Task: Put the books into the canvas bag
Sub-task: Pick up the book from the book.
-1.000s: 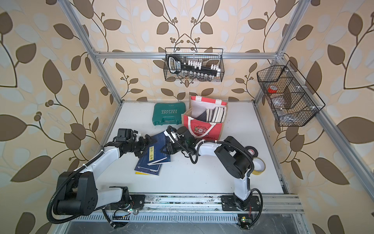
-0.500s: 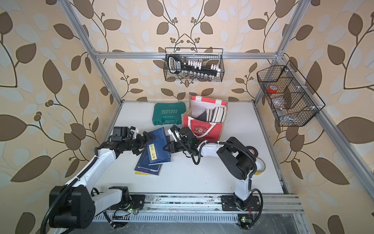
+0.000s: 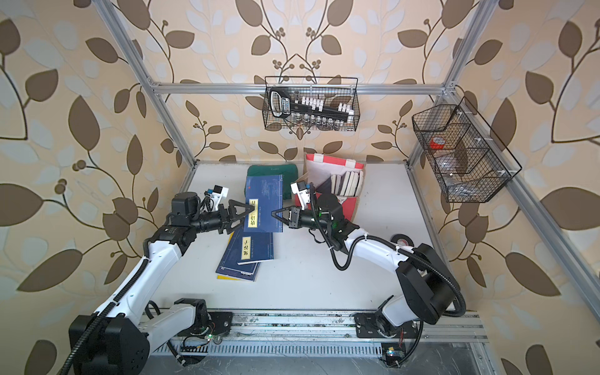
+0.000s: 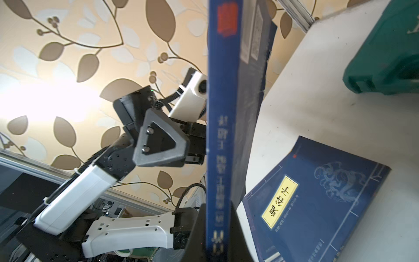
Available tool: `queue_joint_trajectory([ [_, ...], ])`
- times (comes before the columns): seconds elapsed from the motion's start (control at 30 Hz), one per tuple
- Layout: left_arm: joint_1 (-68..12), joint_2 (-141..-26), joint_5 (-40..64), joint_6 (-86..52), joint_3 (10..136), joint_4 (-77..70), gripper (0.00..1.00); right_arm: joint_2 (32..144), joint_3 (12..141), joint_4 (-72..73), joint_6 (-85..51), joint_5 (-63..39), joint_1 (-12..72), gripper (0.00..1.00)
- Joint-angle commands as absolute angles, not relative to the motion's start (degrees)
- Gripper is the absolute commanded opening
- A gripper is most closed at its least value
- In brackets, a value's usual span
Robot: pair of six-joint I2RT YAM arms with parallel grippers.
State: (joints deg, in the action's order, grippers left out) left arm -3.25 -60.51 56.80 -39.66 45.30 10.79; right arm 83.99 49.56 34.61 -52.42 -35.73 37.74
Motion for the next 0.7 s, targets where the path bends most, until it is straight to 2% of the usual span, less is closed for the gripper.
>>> queue_joint_trajectory([
  [0.0, -7.0, -58.9, 61.6, -39.9, 45.9, 5.7, 0.99, 81.8, 50.0, 39.8, -54.8, -38.7, 37.8, 0.00],
  [0.1, -8.5, -57.0, 63.1, -42.0, 44.5, 1.4, 0.99, 80.7, 50.0, 42.4, -56.9, -40.7, 37.8, 0.00],
  [0.17, -9.0, -55.9, 65.0, -44.6, 43.4, -3.2, 0.94, 80.2, 50.0, 42.9, -57.5, -41.1, 37.8, 0.00],
  [0.23, -9.4, -55.1, 65.7, -45.3, 43.2, -4.6, 0.77, 79.7, 49.6, 42.9, -57.3, -40.9, 37.7, 0.00],
  [0.4, -9.5, -54.5, 64.7, -43.2, 44.7, -0.9, 0.17, 78.0, 49.2, 36.6, -53.0, -37.7, 37.6, 0.00],
  [0.43, -9.5, -54.6, 64.6, -42.6, 45.1, 0.0, 0.11, 77.8, 49.2, 35.5, -50.7, -37.7, 37.5, 0.03],
  [0.5, -9.5, -54.9, 64.7, -41.0, 46.2, 2.4, 0.05, 77.6, 49.8, 33.8, -48.6, -39.9, 36.9, 0.21],
  [0.6, -9.7, -55.5, 66.0, -37.0, 48.5, 7.7, 0.00, 77.1, 50.5, 32.4, -47.1, -45.8, 34.1, 0.50],
  [0.67, -10.2, -55.8, 67.4, -33.3, 50.1, 12.2, 0.00, 77.0, 51.2, 31.8, -46.6, -50.6, 31.6, 0.62],
])
